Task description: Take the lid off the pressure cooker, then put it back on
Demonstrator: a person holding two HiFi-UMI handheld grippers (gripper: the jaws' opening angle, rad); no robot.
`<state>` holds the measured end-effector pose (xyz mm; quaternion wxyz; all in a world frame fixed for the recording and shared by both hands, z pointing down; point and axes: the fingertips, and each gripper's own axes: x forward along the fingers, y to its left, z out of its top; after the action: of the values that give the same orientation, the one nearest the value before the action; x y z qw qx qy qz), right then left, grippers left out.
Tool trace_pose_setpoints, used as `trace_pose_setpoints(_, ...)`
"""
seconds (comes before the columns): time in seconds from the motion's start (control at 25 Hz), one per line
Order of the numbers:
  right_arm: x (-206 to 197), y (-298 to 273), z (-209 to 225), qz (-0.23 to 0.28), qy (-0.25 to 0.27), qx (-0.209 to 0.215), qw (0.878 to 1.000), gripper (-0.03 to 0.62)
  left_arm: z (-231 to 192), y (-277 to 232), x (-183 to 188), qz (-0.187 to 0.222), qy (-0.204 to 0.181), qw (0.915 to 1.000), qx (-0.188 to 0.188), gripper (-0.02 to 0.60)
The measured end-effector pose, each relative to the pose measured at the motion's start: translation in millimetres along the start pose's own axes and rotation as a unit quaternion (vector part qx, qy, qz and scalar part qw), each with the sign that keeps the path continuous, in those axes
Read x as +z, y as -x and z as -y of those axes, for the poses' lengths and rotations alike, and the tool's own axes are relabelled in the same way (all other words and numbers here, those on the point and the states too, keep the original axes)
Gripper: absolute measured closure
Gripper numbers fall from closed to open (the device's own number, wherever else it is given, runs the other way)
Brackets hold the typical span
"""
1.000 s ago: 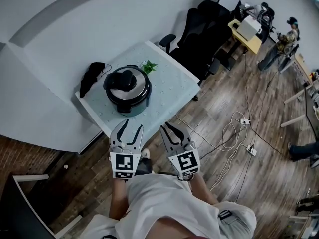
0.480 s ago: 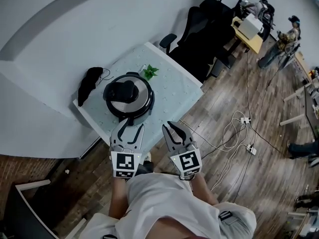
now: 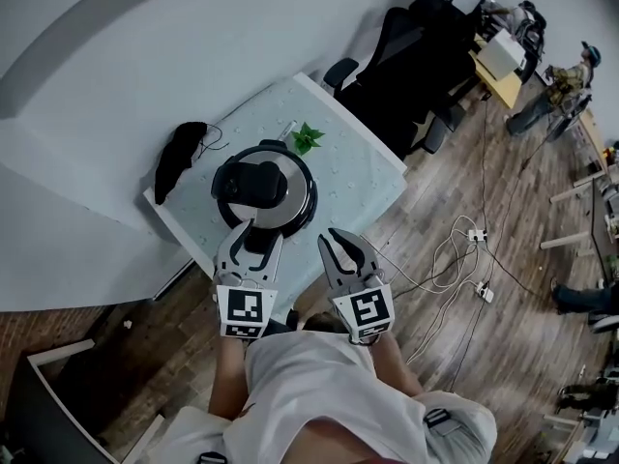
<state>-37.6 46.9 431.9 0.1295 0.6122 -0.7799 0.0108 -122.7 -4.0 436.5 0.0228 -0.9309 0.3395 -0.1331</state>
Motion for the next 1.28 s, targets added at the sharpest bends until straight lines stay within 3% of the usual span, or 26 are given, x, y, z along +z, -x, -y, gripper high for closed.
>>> trace_pose_setpoints(0.56, 9.9, -53.3, 10.4, -0.004, 0.012, 0.024, 1.0, 0.523, -36.8, -32.9, 1.4, -0.002, 0.013, 0.9998, 0.013, 0.379)
trace_pose_setpoints(1.28, -3.6, -121.4, 44.1, -0.013, 0.017, 0.135, 0.991, 0.502, -53.7, -86.7, -16.8, -0.066, 0.052, 0.994, 0.07, 0.347)
